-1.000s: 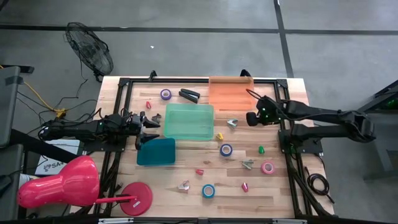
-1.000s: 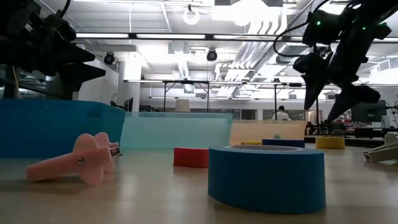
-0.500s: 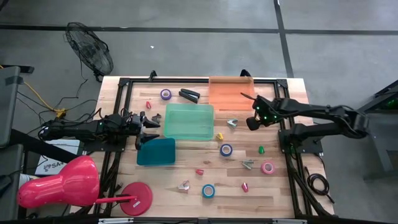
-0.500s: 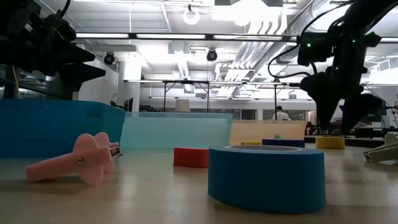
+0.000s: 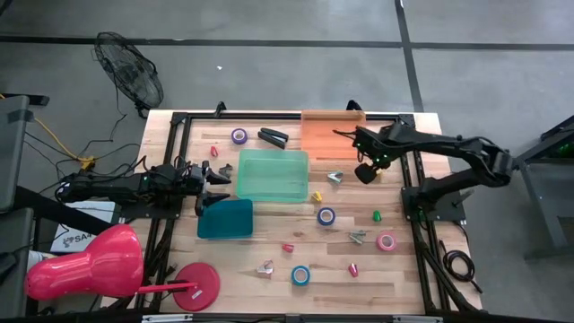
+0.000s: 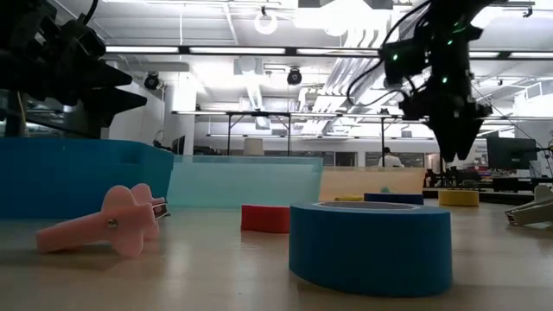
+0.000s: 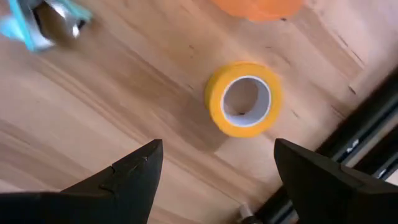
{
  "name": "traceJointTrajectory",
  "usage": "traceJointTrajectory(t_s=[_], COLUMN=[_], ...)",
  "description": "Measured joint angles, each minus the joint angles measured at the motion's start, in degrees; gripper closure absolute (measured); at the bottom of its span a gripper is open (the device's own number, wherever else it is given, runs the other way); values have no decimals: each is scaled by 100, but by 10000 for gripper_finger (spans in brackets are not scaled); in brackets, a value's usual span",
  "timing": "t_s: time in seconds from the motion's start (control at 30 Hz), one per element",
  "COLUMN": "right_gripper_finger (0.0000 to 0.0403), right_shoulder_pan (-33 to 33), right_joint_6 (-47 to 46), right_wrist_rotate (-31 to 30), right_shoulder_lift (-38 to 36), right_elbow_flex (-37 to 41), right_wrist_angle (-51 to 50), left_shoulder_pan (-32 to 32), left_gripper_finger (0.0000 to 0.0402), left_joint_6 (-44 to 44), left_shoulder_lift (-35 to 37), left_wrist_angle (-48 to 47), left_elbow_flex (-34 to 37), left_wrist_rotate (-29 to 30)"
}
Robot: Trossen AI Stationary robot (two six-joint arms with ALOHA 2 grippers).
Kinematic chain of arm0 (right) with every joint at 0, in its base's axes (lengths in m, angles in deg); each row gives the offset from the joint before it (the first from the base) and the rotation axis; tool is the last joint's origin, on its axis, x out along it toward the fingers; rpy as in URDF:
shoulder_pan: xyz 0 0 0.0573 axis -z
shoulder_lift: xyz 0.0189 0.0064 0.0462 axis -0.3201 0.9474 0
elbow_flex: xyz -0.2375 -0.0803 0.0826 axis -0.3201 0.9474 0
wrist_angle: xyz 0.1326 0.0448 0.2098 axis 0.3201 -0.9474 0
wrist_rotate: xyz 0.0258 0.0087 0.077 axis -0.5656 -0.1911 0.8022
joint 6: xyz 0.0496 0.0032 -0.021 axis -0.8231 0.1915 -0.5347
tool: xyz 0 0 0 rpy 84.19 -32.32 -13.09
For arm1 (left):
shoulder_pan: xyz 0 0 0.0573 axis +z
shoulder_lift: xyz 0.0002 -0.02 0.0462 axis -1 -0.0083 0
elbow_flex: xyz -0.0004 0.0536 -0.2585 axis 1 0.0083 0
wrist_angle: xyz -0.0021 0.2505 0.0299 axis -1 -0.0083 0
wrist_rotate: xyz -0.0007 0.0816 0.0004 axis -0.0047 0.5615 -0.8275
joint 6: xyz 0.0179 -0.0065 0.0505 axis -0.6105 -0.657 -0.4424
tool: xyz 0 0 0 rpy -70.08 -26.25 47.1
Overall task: Pick and place Stapler, Stapler remover, tape
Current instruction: Put the yellow tape in the orange bin
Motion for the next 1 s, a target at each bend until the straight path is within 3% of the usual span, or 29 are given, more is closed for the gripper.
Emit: traceJointTrajectory(t_s=[0.43,1.0], right_gripper_finger=[104,111], right_shoulder_pan=[-2,326], right_joint_6=[660,639], right_wrist_rotate=[-68,434], right_shoulder_lift=[1256,1403], right_elbow_flex=[2,747], right_wrist_angle=[650,1429], left_shoulder_pan=[0,0], left_gripper_finger=[163,163], left_joint_6=[-1,-1], left_shoulder_lift=[-1,-1], left_wrist_angle=[0,0], left_elbow_flex=[0,0], left_wrist_rotate=[0,0])
